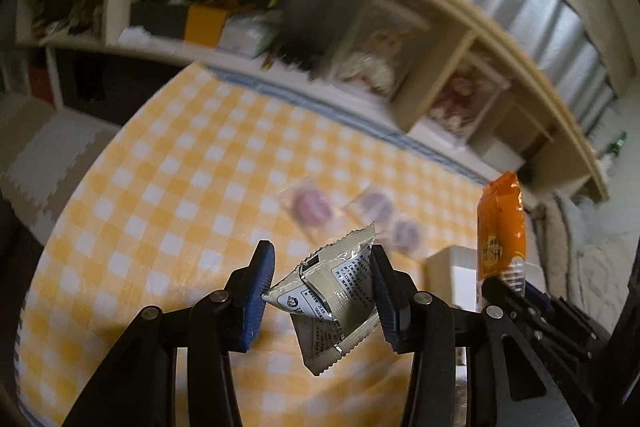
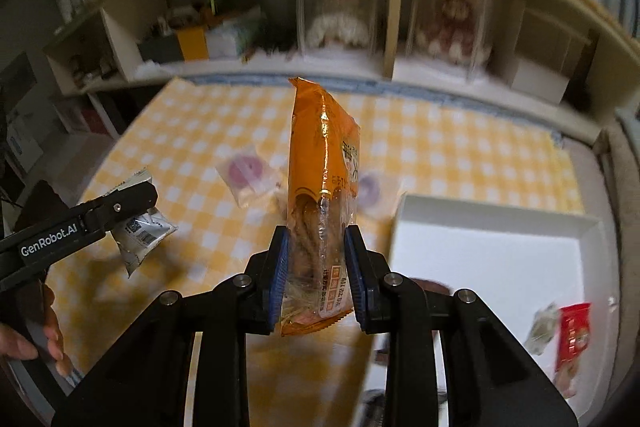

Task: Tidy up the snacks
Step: 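Lift both packets and carry them over the tray, then lower both packets into the tray and open both tools, then lift both open tools away from the tray toward the clear packets, then grasp a clear purple-ring packet with the left tool while the right tool grasps a small white candy, then lift both items and carry them over the tray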

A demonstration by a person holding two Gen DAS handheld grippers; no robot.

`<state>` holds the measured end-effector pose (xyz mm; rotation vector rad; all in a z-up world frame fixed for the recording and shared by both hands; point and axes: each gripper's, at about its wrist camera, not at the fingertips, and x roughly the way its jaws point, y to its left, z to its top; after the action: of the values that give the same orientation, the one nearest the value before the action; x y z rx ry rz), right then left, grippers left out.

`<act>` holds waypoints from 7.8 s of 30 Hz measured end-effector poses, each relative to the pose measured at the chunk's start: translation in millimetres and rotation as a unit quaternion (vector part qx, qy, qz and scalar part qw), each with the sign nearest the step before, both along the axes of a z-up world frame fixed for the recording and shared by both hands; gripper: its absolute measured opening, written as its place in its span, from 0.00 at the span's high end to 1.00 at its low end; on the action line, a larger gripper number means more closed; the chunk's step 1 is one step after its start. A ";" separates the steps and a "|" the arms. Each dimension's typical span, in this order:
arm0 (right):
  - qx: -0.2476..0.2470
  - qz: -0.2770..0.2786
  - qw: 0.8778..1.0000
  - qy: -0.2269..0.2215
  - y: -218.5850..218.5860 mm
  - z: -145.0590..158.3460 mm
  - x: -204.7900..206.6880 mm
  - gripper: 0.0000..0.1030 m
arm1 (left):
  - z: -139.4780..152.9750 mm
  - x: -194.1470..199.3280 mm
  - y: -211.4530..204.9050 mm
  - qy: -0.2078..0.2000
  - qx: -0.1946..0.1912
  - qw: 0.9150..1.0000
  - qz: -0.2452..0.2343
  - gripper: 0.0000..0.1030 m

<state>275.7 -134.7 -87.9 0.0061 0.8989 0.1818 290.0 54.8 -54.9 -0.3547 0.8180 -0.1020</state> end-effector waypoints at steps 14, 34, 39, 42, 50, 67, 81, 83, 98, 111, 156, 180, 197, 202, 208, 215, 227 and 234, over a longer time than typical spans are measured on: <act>0.022 -0.040 0.998 -0.039 -86.7 42.6 -37.9 0.72 | 36.8 -23.9 -92.5 -0.052 0.002 0.991 -0.121 0.55; 0.123 -0.115 0.980 0.105 -212.5 -56.0 -26.6 0.71 | -77.2 68.4 -220.0 0.089 -0.018 0.973 -0.211 0.55; 0.134 -0.122 0.976 0.118 -220.6 -67.2 -25.6 0.68 | -94.0 87.0 -231.4 0.107 -0.018 0.969 -0.222 0.53; 0.130 -0.130 0.977 0.110 -227.0 -64.5 -27.1 0.65 | -97.1 95.8 -234.9 0.111 -0.008 0.968 -0.225 0.49; 0.114 -0.143 0.977 0.111 -237.6 -55.0 -35.5 0.55 | -97.4 84.2 -242.3 0.106 0.029 0.966 -0.233 0.42; 0.063 -0.155 0.982 0.085 -234.3 -31.9 -58.8 0.00 | -59.3 46.8 -210.1 0.075 0.063 0.969 -0.228 0.00; 0.054 -0.156 0.985 0.041 -223.2 -4.7 -83.0 0.00 | -18.0 20.3 -184.5 0.034 0.079 0.970 -0.226 0.00; 0.051 -0.155 0.986 0.033 -220.8 0.4 -84.3 0.00 | -12.2 17.8 -179.8 0.026 0.078 0.970 -0.228 0.00; 0.042 -0.139 0.987 -0.070 -183.6 49.3 -85.5 0.00 | 48.5 -7.9 -99.2 -0.052 0.085 0.975 -0.198 0.00; 0.035 -0.066 0.992 -0.097 -108.2 54.6 -48.7 0.00 | 48.7 3.4 -16.3 -0.072 0.070 0.985 -0.139 0.00; 0.036 0.051 0.993 0.099 29.4 -110.8 82.1 0.70 | -143.2 207.6 -40.7 0.129 0.235 0.958 -0.105 0.00; 0.027 0.064 0.995 0.076 16.5 -74.9 43.2 0.71 | -140.4 188.7 -45.8 0.041 0.203 0.961 -0.185 0.52; 0.054 0.022 0.998 -0.015 -36.9 -3.6 39.0 0.72 | -12.4 123.9 -58.9 -0.085 0.088 0.977 -0.175 0.54; 0.046 0.008 0.998 -0.045 -60.9 27.3 28.0 0.72 | 9.1 97.8 -72.1 -0.107 0.065 0.974 -0.190 0.54; 0.044 -0.022 0.997 -0.059 -94.7 45.5 11.0 0.72 | 21.5 72.4 -91.3 -0.113 0.050 0.968 -0.217 0.54; 0.049 -0.075 0.994 -0.065 -144.7 45.5 -9.7 0.72 | 19.9 60.0 -128.0 -0.110 0.034 0.957 -0.265 0.54; 0.040 -0.163 0.986 -0.020 -232.9 2.7 -17.6 0.72 | -42.7 93.6 -185.1 -0.026 0.029 0.947 -0.318 0.54; 0.041 -0.198 0.979 0.010 -267.4 -21.6 -6.9 0.72 | -64.7 132.3 -215.0 0.023 0.048 0.946 -0.319 0.54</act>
<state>268.8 -402.1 -109.4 0.2627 0.8925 -0.1542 422.3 -160.2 -119.6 0.0124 0.9559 -0.6591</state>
